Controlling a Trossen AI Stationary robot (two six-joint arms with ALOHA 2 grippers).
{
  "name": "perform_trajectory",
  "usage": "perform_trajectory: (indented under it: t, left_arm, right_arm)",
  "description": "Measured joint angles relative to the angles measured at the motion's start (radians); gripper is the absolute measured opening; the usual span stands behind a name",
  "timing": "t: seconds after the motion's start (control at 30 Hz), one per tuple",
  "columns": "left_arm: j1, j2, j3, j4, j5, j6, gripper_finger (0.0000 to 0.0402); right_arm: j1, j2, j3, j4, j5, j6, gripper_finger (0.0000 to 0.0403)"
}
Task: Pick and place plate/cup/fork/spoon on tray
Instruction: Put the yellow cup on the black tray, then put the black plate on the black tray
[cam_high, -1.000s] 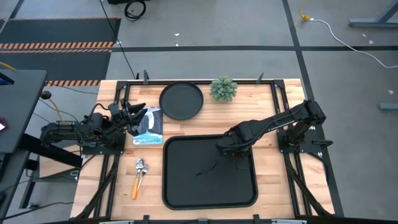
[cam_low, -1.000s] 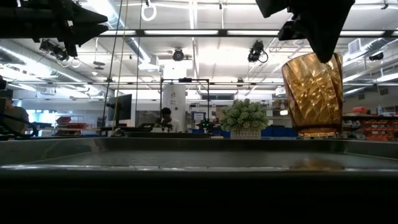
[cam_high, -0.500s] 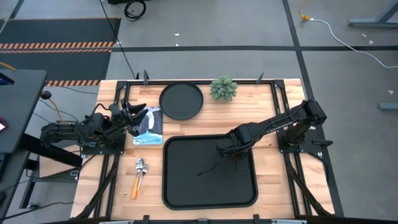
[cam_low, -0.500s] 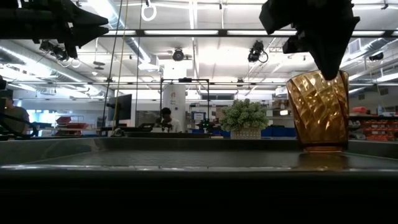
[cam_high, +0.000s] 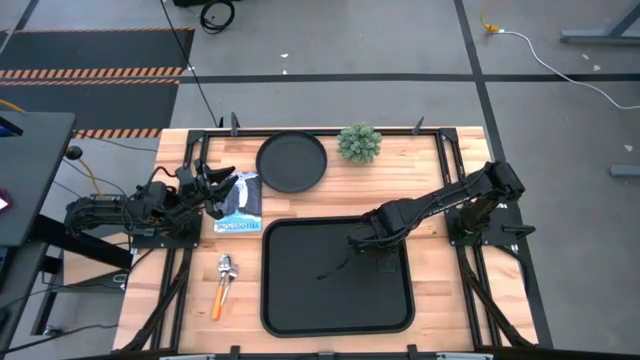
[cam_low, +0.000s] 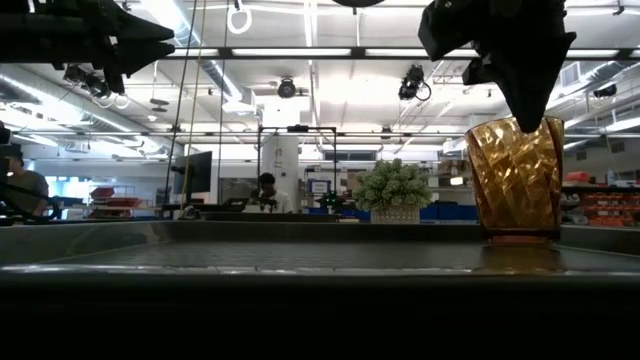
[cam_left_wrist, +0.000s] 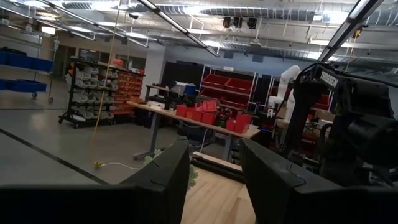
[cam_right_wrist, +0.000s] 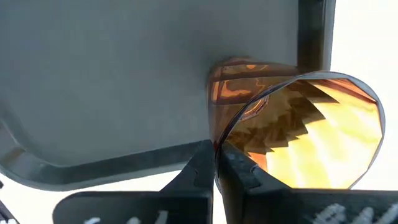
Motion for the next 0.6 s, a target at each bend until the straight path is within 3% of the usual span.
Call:
perform_trajectory:
  t: [0.6]
  left_arm:
    - [0.0,0.0,0.0,0.0,0.006,0.004,0.0148]
  right_arm:
    - [0.014,0.001,0.0,0.021,-0.028,0.042,0.0082]
